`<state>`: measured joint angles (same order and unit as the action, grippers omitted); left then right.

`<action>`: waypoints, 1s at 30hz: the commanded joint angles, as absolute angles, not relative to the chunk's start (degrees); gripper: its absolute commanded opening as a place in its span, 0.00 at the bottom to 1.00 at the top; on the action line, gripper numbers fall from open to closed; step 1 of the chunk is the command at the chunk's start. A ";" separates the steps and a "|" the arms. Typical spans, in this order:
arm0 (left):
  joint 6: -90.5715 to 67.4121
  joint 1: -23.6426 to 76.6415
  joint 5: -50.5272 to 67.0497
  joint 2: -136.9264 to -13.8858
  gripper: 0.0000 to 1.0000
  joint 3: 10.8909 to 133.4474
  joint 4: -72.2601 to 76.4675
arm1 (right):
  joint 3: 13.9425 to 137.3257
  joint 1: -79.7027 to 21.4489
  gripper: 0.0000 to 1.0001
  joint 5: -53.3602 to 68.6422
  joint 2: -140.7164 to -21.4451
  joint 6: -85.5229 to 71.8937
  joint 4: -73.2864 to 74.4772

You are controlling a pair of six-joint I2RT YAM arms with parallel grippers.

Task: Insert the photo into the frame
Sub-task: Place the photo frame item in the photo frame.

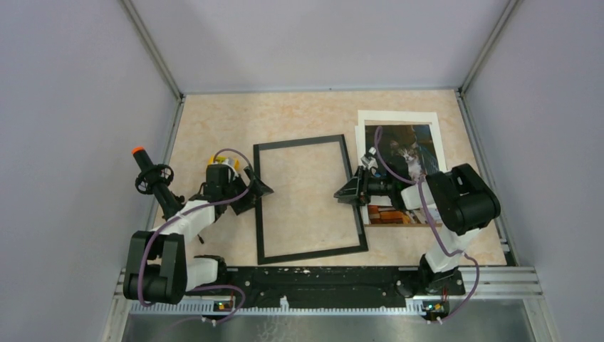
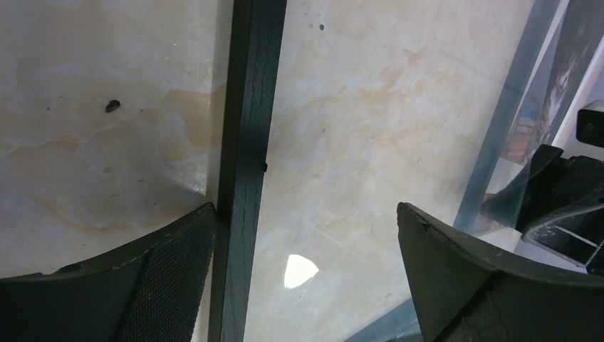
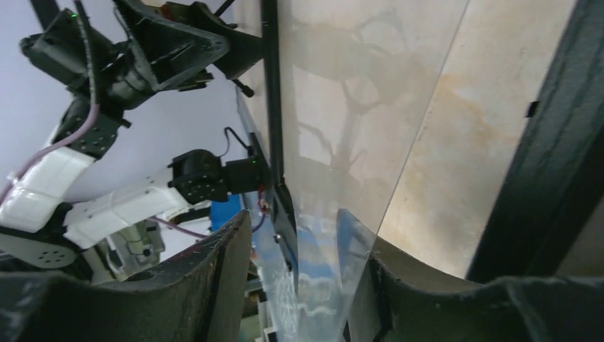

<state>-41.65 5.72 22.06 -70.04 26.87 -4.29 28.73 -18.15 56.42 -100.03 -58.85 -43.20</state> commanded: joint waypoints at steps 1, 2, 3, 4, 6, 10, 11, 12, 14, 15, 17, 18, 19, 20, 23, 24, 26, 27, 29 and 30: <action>-41.57 5.71 23.93 -70.87 0.99 26.19 -1.70 | 32.96 -18.94 0.49 53.50 -99.23 -45.00 -30.72; -41.56 5.71 24.02 -70.94 0.98 26.15 -1.61 | 33.61 -18.90 0.49 52.61 -99.47 -43.77 -28.74; -41.53 5.72 24.00 -71.00 0.98 26.11 -1.59 | 34.34 -18.90 0.50 51.91 -99.38 -42.42 -26.63; -41.52 5.71 24.02 -70.97 0.98 26.03 -1.57 | 35.39 -18.92 0.51 49.94 -99.06 -40.65 -23.38; -41.21 5.71 23.89 -70.90 0.98 25.89 -1.57 | 37.53 -18.91 0.53 47.19 -98.38 -38.02 -19.32; -40.85 5.72 23.71 -71.14 0.98 25.83 -1.50 | 39.83 -19.12 0.54 45.96 -98.99 -38.85 -19.27; -40.80 5.73 23.82 -71.23 0.98 25.77 -1.41 | 40.05 -19.39 0.53 45.55 -99.43 -39.77 -20.05; -40.76 5.71 23.93 -71.27 0.98 25.75 -1.33 | 39.72 -19.83 0.52 44.26 -99.56 -41.34 -21.59; -40.44 5.71 23.99 -71.16 0.99 25.63 -1.31 | 38.68 -22.52 0.49 41.44 -99.27 -44.60 -25.07; -40.32 5.71 23.97 -71.07 0.98 25.46 -1.31 | 38.26 -23.96 0.48 39.77 -98.97 -45.83 -26.60; -40.17 5.71 23.93 -70.74 0.98 25.17 -1.25 | 37.45 -25.64 0.46 37.22 -98.92 -47.78 -29.15; -40.20 5.71 23.99 -70.60 0.98 24.94 -1.27 | 36.73 -25.82 0.45 36.64 -99.03 -49.14 -31.16; -40.18 5.76 24.04 -70.51 0.99 24.82 -1.26 | 35.92 -25.79 0.42 36.13 -99.19 -50.38 -33.50; -40.15 5.74 24.19 -70.49 0.98 24.79 -1.24 | 35.57 -25.83 0.39 35.73 -99.29 -51.16 -34.87; -39.88 5.71 24.10 -70.27 0.98 25.01 -1.80 | 35.81 -25.82 0.20 36.11 -99.04 -52.18 -35.15; -39.81 5.71 23.90 -70.14 0.98 25.13 -2.03 | 36.04 -25.79 0.16 36.46 -98.81 -52.40 -34.64; -39.77 5.73 23.58 -69.72 0.98 25.14 -2.15 | 36.50 -25.71 0.08 37.07 -97.88 -52.15 -32.88; -39.80 5.72 23.49 -69.50 0.98 25.14 -2.20 | 36.60 -25.75 0.05 37.23 -97.35 -52.08 -31.99; -39.97 5.73 23.67 -69.35 0.99 25.06 -2.15 | 37.02 -25.75 0.00 38.77 -96.87 -52.22 -31.08; -39.99 5.72 23.83 -69.25 0.99 25.05 -2.14 | 37.08 -25.71 0.00 39.81 -97.03 -52.58 -31.38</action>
<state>-40.51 5.65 23.09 -70.24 26.22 -2.37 35.48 -25.12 37.43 -99.70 -51.24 -29.12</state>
